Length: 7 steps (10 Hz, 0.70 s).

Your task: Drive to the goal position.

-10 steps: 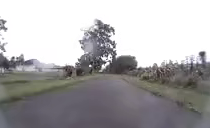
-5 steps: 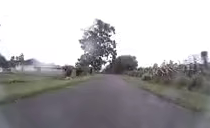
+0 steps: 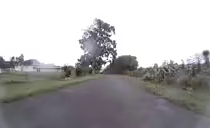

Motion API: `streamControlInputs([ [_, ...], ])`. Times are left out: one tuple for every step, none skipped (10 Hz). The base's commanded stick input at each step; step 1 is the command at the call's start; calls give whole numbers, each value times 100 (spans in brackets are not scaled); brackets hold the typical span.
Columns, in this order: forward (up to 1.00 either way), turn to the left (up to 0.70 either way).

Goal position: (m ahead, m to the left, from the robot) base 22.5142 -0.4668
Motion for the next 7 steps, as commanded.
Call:
streamControlInputs([
  [85,0],
  [85,0],
  [85,0],
  [85,0],
  [85,0],
  [85,0],
  [85,-14],
])
